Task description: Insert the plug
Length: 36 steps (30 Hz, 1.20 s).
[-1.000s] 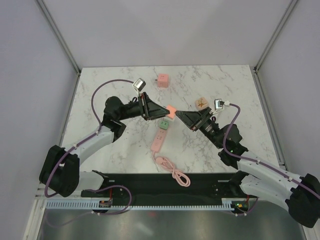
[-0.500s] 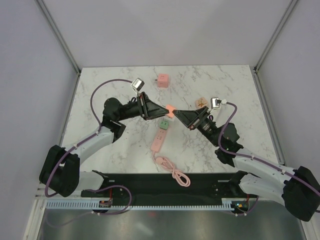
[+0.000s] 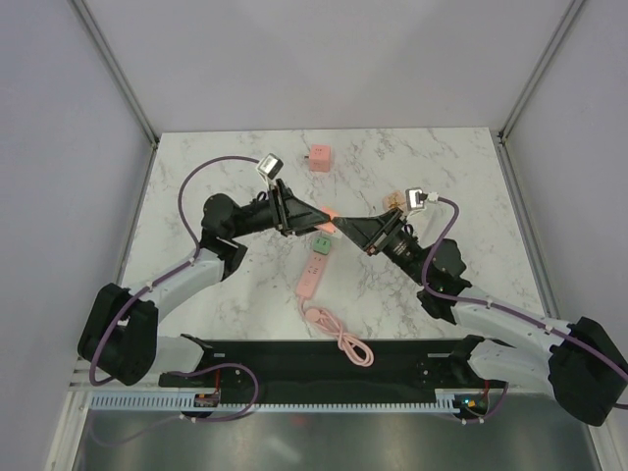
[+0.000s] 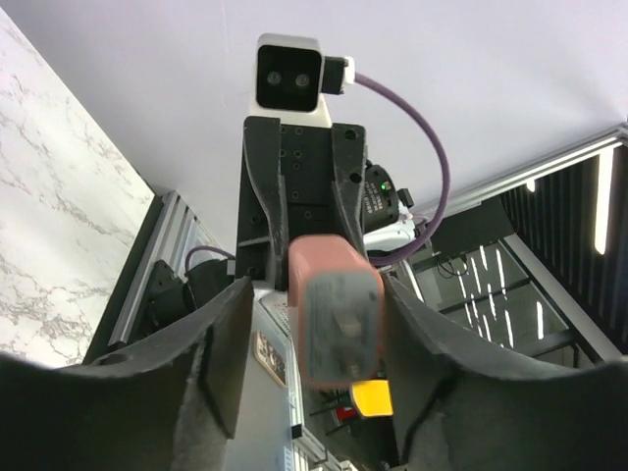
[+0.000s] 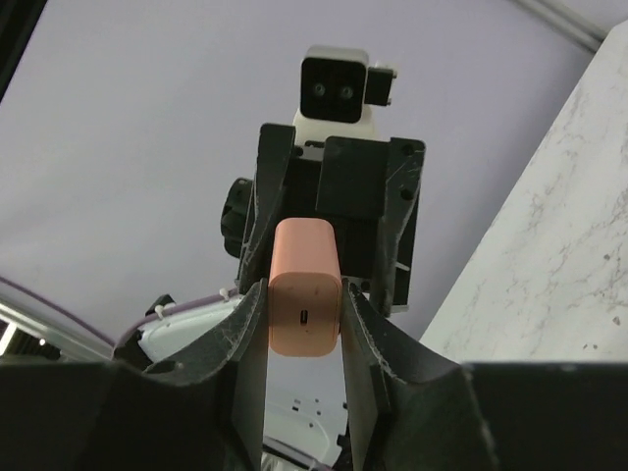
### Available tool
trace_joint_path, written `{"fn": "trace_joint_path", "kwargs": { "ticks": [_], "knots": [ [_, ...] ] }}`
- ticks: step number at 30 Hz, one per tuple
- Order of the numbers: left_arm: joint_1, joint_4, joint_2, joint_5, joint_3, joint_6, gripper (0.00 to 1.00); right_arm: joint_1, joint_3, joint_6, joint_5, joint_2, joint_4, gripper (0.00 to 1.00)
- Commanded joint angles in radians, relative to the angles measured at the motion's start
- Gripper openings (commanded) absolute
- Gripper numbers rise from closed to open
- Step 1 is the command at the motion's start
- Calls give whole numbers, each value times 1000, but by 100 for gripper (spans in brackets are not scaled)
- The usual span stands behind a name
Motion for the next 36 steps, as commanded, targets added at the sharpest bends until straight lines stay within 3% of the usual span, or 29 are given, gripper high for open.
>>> {"fn": "trace_joint_path", "kwargs": {
  "ticks": [1, 6, 9, 12, 14, 15, 17, 18, 25, 30, 36],
  "knots": [
    [-21, -12, 2, 13, -14, -4, 63, 5, 56, -67, -64, -40, -25, 0],
    [-12, -117, -33, 17, -1, 51, 77, -70, 107, -214, -59, -147, -302, 0],
    [0, -199, -54, 19, -3, 91, 82, -153, 177, -300, -54, -215, -566, 0],
    [17, -307, -84, 25, 6, 154, 84, -228, 292, -484, -50, -240, -850, 0],
    [28, -388, -114, 29, 16, 230, 84, -278, 445, -703, -34, -194, -1131, 0],
    [40, -490, -125, 26, 31, 264, 84, -285, 502, -771, 28, -166, -1323, 0],
    [51, -645, -156, 10, 63, 410, 85, -296, 648, -965, 105, -68, -1476, 0],
    [60, -815, -166, -30, 103, 523, 85, -298, 688, -1027, 183, -31, -1594, 0],
    [72, -1254, -216, -303, 232, 836, 89, -307, 869, -1337, 298, 288, -1833, 0],
    [75, -1345, -220, -397, 267, 933, 89, -328, 873, -1504, 354, 414, -1857, 0],
    [78, -1368, -245, -445, 253, 953, 89, -382, 894, -1568, 333, 503, -1860, 0]
  ]
}}
